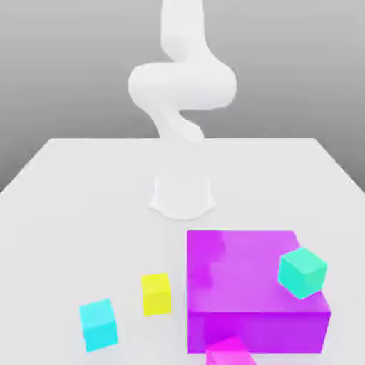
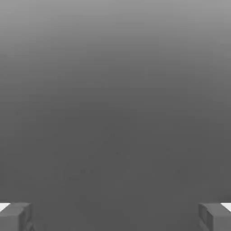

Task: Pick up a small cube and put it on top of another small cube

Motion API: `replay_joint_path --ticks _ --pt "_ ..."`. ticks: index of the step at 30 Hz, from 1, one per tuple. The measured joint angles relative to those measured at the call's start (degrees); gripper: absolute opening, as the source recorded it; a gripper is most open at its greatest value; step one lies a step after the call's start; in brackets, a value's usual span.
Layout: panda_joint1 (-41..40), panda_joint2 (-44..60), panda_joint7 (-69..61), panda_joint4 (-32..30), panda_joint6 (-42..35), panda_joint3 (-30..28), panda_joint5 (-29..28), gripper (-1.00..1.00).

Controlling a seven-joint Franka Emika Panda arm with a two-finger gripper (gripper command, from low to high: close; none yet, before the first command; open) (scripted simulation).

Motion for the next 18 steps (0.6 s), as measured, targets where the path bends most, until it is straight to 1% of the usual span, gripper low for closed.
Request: replay_joint_path --ticks 5,10,15,18 --pt "-6.34 10.79 11.08 -2.49 4.52 2.71 -2.62 0.0" --pt "-11.4 21.27 21.9 -4.88 8.86 4.13 -5.3 0.0" --pt "-14.77 31.69 32.17 -7.28 13.24 3.75 -7.23 0.0" --pt "-16.58 37.81 37.49 -8.76 15.95 2.94 -7.2 0.0"
